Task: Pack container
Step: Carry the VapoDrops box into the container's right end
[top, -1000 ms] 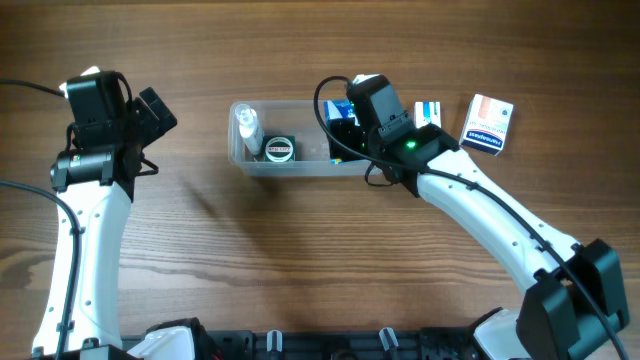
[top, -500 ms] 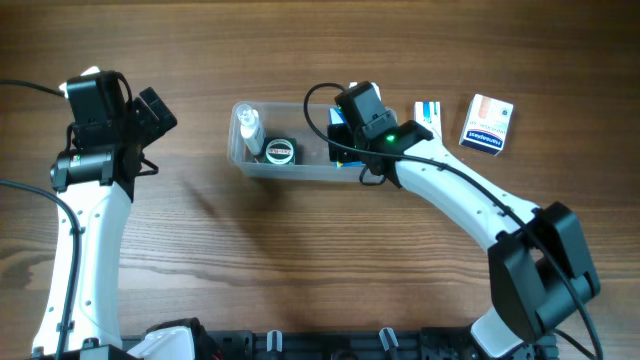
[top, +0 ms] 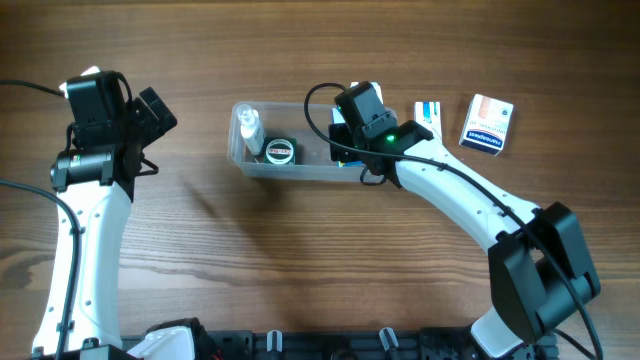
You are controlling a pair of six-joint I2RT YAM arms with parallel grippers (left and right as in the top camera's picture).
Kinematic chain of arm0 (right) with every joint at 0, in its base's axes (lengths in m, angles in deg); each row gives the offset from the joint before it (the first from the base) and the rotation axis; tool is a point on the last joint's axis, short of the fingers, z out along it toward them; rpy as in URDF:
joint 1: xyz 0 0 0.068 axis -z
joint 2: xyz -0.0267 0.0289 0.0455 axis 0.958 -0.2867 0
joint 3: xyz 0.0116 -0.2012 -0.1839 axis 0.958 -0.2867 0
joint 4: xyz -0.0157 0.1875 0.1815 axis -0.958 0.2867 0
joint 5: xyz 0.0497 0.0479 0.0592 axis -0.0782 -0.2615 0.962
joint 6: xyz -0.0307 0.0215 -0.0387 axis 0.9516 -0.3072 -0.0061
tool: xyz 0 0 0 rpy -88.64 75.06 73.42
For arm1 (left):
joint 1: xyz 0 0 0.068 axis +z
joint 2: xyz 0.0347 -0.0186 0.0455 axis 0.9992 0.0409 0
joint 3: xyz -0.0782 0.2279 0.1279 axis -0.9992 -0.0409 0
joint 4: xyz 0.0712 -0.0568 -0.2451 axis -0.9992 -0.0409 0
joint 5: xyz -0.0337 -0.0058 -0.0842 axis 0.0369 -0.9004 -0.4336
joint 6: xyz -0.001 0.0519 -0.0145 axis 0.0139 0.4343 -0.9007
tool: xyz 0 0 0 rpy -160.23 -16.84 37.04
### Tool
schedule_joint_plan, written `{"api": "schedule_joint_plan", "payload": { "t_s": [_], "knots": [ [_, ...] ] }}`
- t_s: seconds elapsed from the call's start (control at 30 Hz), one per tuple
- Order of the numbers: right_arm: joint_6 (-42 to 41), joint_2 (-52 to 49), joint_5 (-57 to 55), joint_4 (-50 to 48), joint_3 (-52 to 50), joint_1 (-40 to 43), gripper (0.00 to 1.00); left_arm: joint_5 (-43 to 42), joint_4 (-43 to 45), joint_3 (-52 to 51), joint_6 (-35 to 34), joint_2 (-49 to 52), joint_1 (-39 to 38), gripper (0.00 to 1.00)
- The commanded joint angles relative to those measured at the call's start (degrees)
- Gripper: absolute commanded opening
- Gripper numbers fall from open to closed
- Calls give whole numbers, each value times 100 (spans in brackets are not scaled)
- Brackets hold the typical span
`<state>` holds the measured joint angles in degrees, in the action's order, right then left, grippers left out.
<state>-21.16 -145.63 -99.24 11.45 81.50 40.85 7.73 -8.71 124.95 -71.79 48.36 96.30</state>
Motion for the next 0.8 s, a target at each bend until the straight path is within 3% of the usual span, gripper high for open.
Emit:
{"api": "schedule_joint_plan", "payload": {
  "t_s": [0.0,0.43,0.53,0.77],
  "knots": [
    [-55,-70,-129,87,125,0,73,-9,22,76,-13,-52,26,100],
    [-63,-66,-103,304,136,181,74,-9,22,76,-11,-52,26,100],
    [-59,-66,-85,302,136,181,93,-9,22,76,-13,-52,26,100],
    [-57,-39,-79,302,166,181,99,-9,22,76,-13,-52,26,100]
  ]
}}
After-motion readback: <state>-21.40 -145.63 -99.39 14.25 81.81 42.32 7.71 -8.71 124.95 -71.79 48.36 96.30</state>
